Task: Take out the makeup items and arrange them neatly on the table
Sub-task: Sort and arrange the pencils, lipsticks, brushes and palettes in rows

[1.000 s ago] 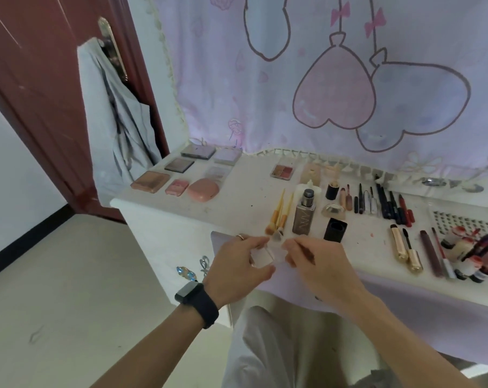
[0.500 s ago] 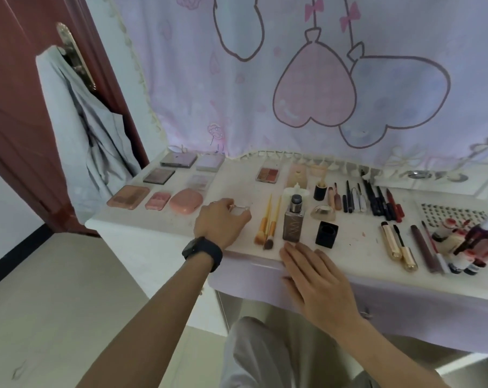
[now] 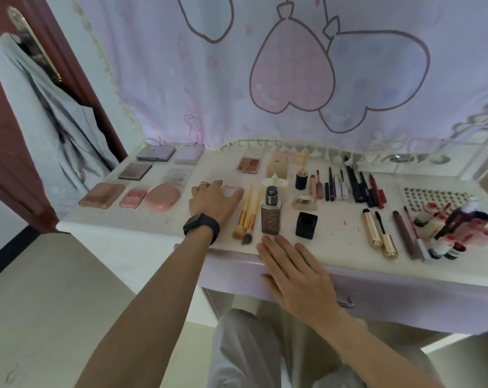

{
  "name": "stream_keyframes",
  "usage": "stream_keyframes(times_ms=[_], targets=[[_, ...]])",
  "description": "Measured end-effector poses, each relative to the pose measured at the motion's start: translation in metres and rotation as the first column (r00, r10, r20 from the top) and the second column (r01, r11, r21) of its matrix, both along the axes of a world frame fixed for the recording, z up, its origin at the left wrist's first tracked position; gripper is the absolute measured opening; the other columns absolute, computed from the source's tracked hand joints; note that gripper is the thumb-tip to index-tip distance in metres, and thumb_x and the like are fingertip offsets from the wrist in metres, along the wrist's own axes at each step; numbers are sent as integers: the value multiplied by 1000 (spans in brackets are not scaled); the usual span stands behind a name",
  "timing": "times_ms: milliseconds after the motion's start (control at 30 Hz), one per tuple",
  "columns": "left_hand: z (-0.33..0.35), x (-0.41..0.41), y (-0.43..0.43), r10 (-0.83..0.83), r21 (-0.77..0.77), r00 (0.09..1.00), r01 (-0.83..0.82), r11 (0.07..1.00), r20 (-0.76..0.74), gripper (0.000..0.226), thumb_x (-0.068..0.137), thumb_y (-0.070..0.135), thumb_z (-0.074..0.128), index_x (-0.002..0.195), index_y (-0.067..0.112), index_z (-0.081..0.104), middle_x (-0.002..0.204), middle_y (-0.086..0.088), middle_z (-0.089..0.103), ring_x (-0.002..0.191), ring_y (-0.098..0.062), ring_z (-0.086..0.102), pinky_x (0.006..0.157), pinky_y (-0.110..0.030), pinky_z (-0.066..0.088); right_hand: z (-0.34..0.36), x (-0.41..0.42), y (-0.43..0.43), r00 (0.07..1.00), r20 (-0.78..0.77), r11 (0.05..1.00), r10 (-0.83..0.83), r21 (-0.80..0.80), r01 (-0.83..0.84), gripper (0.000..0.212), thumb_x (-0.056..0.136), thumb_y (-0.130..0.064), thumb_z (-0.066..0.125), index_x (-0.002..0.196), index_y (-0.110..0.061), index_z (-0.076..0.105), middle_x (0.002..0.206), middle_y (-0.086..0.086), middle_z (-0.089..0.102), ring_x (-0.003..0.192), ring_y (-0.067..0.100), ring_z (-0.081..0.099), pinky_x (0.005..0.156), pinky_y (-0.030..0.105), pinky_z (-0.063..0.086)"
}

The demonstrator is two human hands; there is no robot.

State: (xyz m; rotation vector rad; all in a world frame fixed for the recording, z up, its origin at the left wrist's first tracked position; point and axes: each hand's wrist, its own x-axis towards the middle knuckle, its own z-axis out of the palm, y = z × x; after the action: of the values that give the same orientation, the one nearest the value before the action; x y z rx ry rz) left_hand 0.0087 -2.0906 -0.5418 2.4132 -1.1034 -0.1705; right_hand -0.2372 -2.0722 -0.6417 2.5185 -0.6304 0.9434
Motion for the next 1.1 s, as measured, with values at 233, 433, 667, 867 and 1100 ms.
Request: stream_keyframes(times_ms=[233,433,667,867,1100], targets=[[-6,8,8,-63,-60,998,63,996,-6,60,81,55,56,135,29,58,131,-3,59,125,-26,45,102,-42,43,-1,1,0,1000,21,1000,12,11,-12,57,100,-39,57,151,-15,47,158,5,43,144,23,43,116,42,36],[-3,5,-13,-82,-36,997,82,996,2,59,83,60,57,134,31,59,131,0,58,123,-26,45,98,-42,43,0,1,1,1000,16,999,6,35,-7,56,100,-40,58,150,-16,49,157,5,44,144,23,44,114,42,38],[-5,-1,-22,-53,-43,998,52,998,-23,61,80,60,57,134,34,58,130,-1,59,123,-27,44,98,-44,42,-1,1,2,1000,3,999,3,35,-3,57,99,-40,57,150,-16,48,157,4,44,144,23,44,115,42,35],[1,4,-15,-95,-69,988,87,994,-122,59,86,57,60,137,27,54,127,0,60,122,-25,48,101,-43,44,2,0,2,1000,3,999,10,45,-10,55,99,-39,57,148,-15,51,156,5,46,143,24,46,114,42,36],[19,37,38,83,-144,983,-60,988,161,49,93,42,56,139,23,52,140,-10,49,131,-30,41,106,-44,37,3,0,4,1000,6,999,8,42,-8,58,97,-40,60,148,-14,51,155,5,47,140,24,48,111,44,44]])
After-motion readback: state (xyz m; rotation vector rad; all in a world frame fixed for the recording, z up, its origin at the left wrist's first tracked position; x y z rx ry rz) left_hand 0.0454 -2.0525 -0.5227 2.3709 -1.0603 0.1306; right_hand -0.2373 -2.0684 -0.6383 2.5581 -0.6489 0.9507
